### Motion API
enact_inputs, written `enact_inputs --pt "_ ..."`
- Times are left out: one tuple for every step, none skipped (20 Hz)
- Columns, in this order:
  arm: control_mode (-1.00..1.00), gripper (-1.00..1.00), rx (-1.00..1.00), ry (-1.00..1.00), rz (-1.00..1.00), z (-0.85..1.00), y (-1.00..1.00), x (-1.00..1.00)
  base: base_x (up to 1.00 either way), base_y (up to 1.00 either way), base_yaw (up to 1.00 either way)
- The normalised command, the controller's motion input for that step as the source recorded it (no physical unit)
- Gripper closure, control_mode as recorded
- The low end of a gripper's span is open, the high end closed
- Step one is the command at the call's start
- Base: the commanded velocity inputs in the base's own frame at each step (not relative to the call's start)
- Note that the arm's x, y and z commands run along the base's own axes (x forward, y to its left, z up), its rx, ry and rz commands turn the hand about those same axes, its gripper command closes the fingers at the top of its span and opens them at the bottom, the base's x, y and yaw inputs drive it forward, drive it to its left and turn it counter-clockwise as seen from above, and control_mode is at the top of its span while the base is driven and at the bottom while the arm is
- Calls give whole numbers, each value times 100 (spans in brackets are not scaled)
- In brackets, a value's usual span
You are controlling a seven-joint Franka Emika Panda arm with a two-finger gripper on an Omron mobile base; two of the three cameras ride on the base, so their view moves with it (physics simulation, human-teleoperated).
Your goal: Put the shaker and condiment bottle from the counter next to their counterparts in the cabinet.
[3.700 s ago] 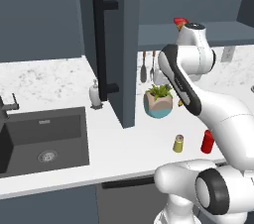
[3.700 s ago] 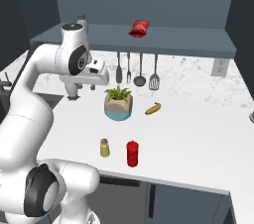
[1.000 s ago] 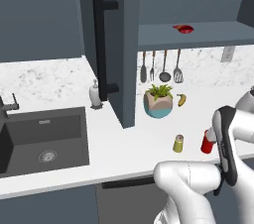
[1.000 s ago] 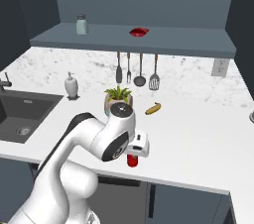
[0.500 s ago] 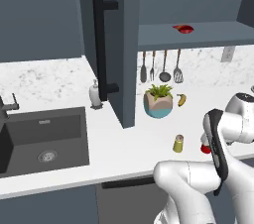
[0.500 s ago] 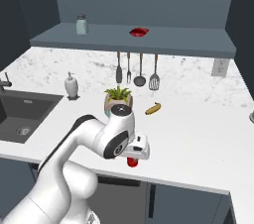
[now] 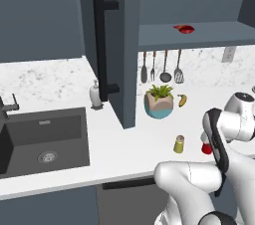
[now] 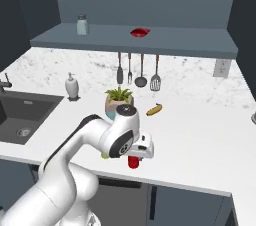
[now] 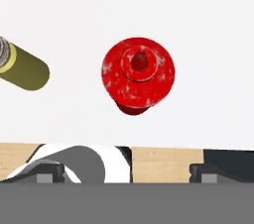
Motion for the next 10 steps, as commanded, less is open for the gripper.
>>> enact_inputs --pt "-100 -100 0 0 0 0 0 0 0 0 0" --pt "-100 -100 0 0 0 0 0 0 0 0 0" --pt "-100 -100 0 0 0 0 0 3 0 0 0" --pt "-100 -100 0 0 0 0 0 10 0 0 0" --pt "-100 -100 0 0 0 0 0 20 0 0 0" --pt "-100 -100 0 0 0 -1 0 25 0 0 0" --pt "-100 -100 0 0 -1 -6 0 30 0 0 0" --pt "-100 -100 0 0 -1 -10 0 34 0 0 0" --pt "-100 -100 0 0 -1 -12 0 34 0 0 0" --pt "-100 -100 0 0 -1 -14 0 35 0 0 0"
